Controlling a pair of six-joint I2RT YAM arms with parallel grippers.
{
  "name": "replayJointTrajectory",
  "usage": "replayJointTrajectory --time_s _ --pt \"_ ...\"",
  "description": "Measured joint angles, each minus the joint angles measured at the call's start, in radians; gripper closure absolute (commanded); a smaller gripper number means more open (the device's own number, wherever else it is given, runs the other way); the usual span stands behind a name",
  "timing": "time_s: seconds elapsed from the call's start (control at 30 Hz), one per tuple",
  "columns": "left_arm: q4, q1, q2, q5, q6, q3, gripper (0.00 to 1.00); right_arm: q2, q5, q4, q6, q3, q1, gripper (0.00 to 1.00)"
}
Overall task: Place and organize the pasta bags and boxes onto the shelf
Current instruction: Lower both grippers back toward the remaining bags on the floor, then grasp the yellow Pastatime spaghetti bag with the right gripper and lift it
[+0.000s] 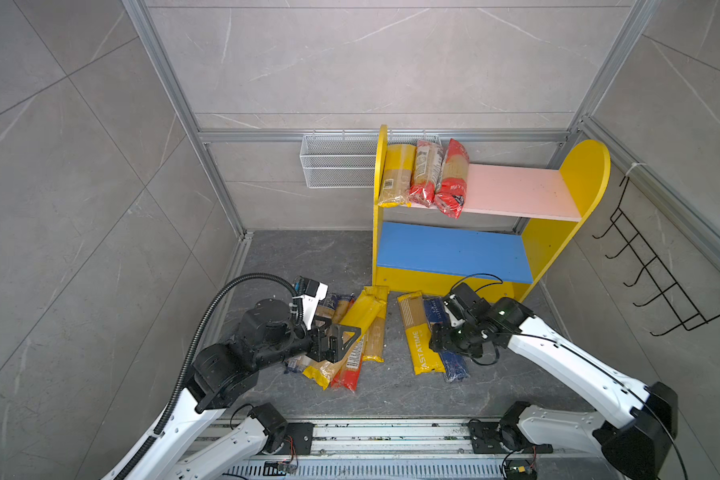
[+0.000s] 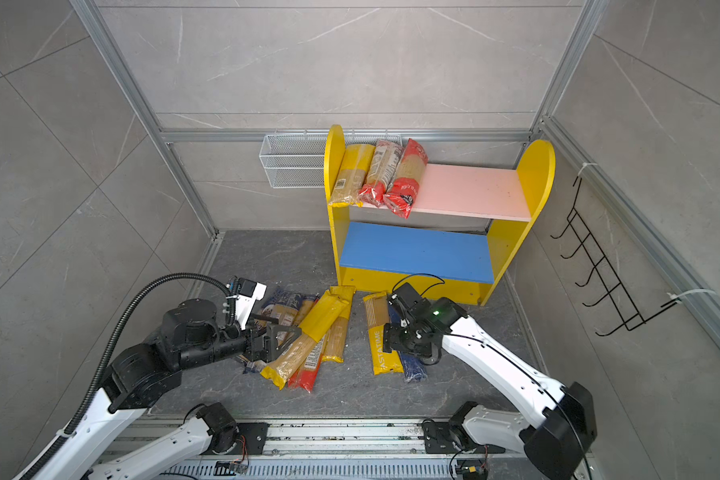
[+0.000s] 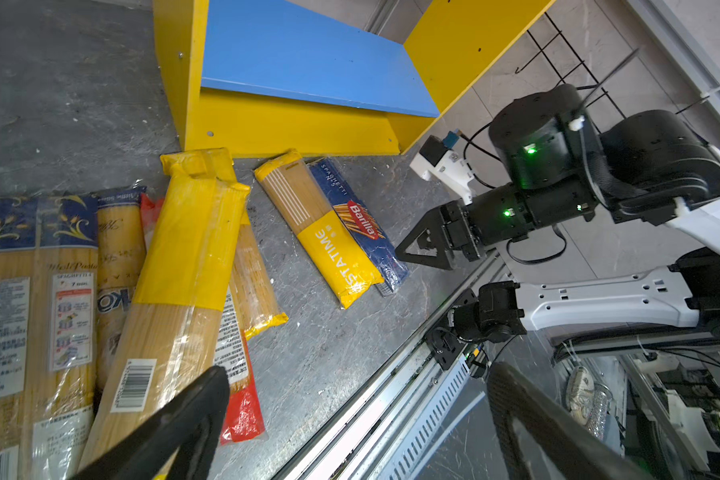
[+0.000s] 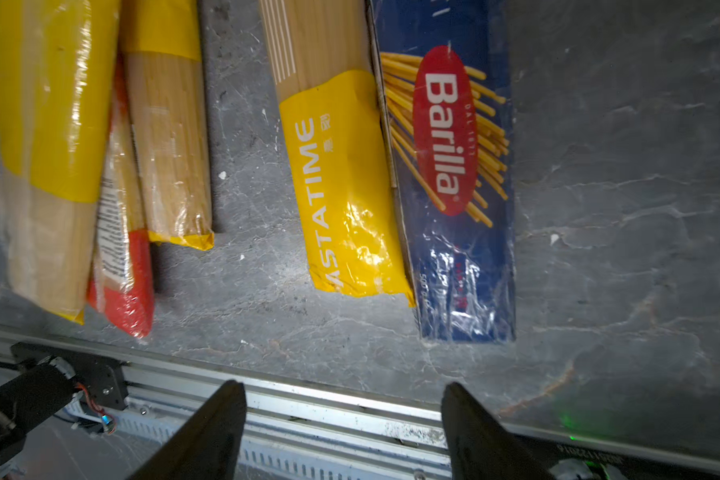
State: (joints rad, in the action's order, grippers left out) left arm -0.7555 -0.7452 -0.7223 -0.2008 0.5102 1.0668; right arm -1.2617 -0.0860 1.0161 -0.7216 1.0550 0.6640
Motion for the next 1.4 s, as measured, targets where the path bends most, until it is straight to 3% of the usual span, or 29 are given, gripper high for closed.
replayJointTrajectory --time_s 0.37,0.83,1.17,1.27,1.4 --pt "-0.024 0.000 -0.137 0.081 0.025 0.058 0.00 -0.344 -0.003 -0.153 0.087 0.045 0.000 0.16" --pt "-0.041 0.003 -0.475 0.124 -0.179 0.391 0.00 -0.515 -0.010 -0.212 0.166 0.069 0.000 0.13" --pt "-0.038 0.071 -0.570 0.116 -0.246 0.408 0.00 -0.558 0.016 -0.227 0.181 0.070 0.005 0.15" --pt "-0.019 0.097 -0.568 0.113 -0.246 0.408 0.00 -0.558 0.021 -0.230 0.180 0.063 0.005 0.23" --pt "0.008 0.111 -0.543 0.113 -0.246 0.378 0.00 -0.556 0.024 -0.235 0.185 0.055 0.003 0.60"
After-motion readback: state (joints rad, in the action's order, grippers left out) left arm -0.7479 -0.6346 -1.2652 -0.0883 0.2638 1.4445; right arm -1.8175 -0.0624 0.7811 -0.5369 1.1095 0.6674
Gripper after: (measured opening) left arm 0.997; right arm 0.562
